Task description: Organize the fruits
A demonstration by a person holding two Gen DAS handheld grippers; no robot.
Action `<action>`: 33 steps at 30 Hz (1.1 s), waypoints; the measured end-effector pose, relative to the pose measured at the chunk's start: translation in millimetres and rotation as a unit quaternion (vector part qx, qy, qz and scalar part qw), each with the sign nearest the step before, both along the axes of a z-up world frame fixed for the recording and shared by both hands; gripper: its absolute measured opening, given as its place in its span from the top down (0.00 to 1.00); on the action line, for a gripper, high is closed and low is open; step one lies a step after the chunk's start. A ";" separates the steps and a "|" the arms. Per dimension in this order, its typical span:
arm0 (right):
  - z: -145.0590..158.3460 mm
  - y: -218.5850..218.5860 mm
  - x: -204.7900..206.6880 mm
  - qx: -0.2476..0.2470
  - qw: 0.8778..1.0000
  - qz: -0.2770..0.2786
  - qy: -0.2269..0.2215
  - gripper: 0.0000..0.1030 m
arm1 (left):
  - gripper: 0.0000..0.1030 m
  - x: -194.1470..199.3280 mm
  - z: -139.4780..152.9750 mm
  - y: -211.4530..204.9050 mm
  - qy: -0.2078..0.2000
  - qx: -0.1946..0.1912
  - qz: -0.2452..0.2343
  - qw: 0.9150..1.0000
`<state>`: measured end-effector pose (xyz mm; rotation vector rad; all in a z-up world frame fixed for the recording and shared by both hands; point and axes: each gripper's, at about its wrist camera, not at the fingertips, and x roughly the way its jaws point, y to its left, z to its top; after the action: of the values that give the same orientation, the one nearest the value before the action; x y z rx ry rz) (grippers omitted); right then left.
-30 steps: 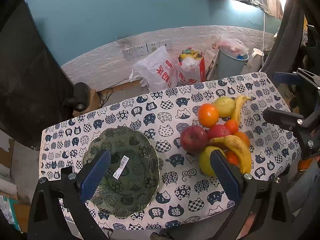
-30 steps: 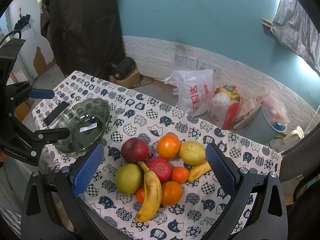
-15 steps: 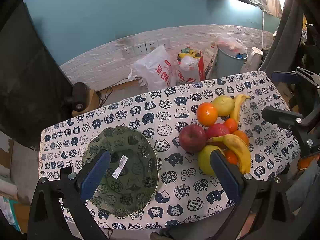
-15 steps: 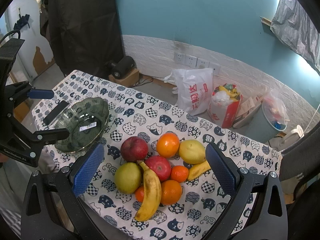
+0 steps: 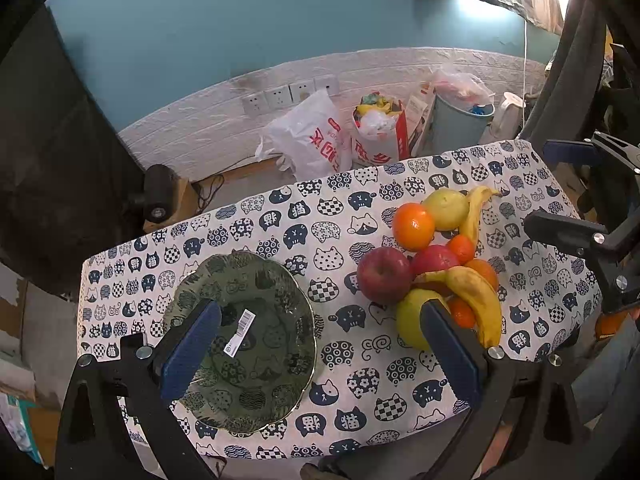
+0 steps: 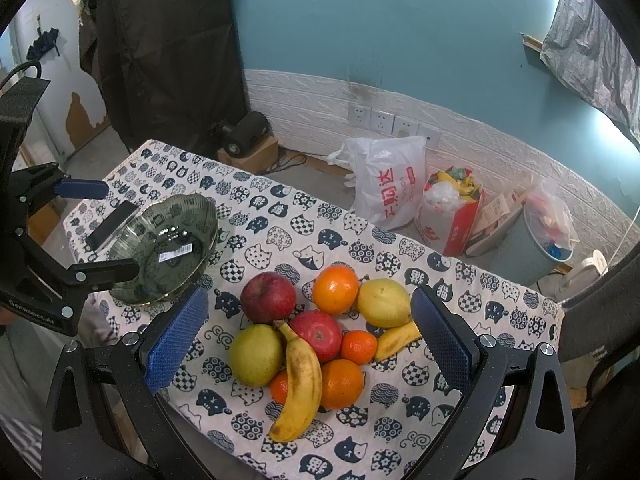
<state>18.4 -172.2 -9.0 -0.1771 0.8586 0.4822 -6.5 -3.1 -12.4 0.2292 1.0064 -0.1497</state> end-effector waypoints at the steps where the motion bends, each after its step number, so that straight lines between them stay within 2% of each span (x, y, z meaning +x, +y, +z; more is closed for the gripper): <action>1: -0.1 0.1 -0.2 0.000 1.000 0.000 0.000 0.03 | 0.02 0.0 -0.1 -0.1 0.000 0.000 0.000 1.000; 26: -1.9 -10.3 0.7 -0.009 1.000 -0.001 0.002 0.03 | 0.02 7.8 -6.2 -1.5 0.011 0.008 -0.007 1.000; 33: -0.6 -14.6 21.6 -0.024 1.000 -0.005 0.012 0.03 | 0.02 28.1 -20.3 -3.7 0.041 0.006 -0.004 0.999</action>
<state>40.0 -186.7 -9.5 -0.2116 0.8952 0.4558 21.6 -6.8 -32.7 0.2404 1.0883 -0.1617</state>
